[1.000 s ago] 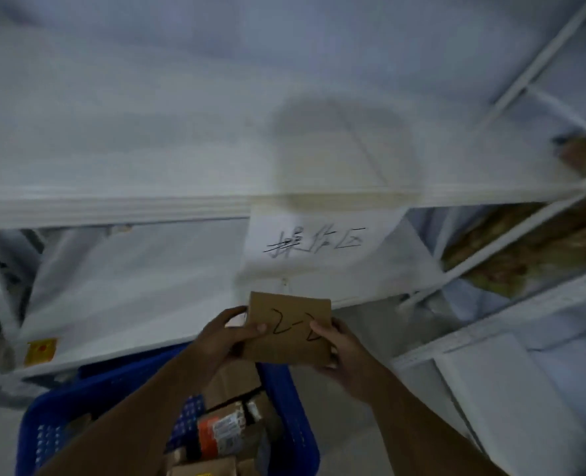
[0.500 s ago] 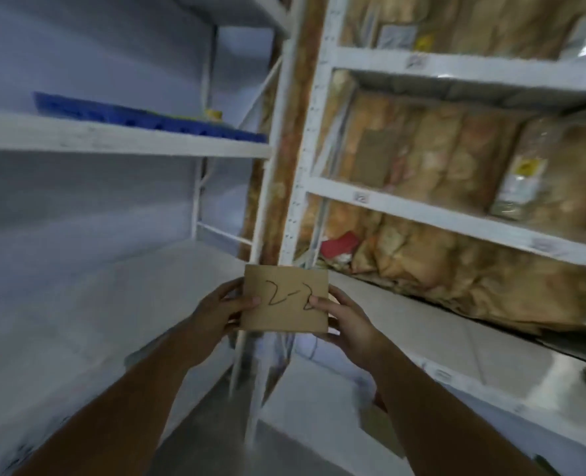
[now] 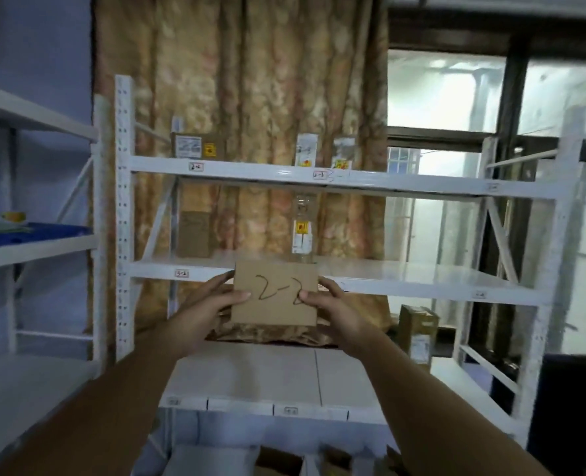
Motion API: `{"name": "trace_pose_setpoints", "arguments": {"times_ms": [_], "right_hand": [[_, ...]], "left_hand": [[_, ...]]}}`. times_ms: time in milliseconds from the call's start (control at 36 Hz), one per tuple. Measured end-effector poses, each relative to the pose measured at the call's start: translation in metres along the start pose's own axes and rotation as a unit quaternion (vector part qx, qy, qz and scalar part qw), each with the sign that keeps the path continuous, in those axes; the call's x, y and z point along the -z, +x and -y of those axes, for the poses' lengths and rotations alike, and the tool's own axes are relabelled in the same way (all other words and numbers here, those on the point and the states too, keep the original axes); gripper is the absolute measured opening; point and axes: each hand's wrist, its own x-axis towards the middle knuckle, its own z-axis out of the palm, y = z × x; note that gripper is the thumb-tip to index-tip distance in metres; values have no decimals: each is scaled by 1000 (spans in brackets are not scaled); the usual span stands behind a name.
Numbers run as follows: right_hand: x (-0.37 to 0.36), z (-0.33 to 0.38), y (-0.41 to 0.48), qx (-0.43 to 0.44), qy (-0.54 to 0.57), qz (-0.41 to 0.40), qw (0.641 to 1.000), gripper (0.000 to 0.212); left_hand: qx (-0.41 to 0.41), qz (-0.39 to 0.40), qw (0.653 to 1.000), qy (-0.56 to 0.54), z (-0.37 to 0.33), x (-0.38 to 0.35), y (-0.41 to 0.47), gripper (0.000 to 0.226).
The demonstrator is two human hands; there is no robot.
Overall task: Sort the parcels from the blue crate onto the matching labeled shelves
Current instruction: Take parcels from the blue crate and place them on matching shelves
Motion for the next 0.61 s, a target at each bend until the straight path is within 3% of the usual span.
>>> {"name": "trace_pose_setpoints", "arguments": {"times_ms": [250, 389, 500, 611], "right_hand": [[66, 47, -24, 59, -9, -1, 998, 50], [76, 65, -33, 79, 12, -8, 997, 66], [75, 77, -38, 95, 21, -8, 995, 48], [68, 87, -38, 103, 21, -8, 994, 71]], "left_hand": [[-37, 10, 999, 3, -33, -77, 1, 64], [-56, 16, 998, 11, -53, -93, -1, 50], [-66, 30, 997, 17, -70, -94, -2, 72], [-77, 34, 996, 31, -82, -90, -7, 105]]}}
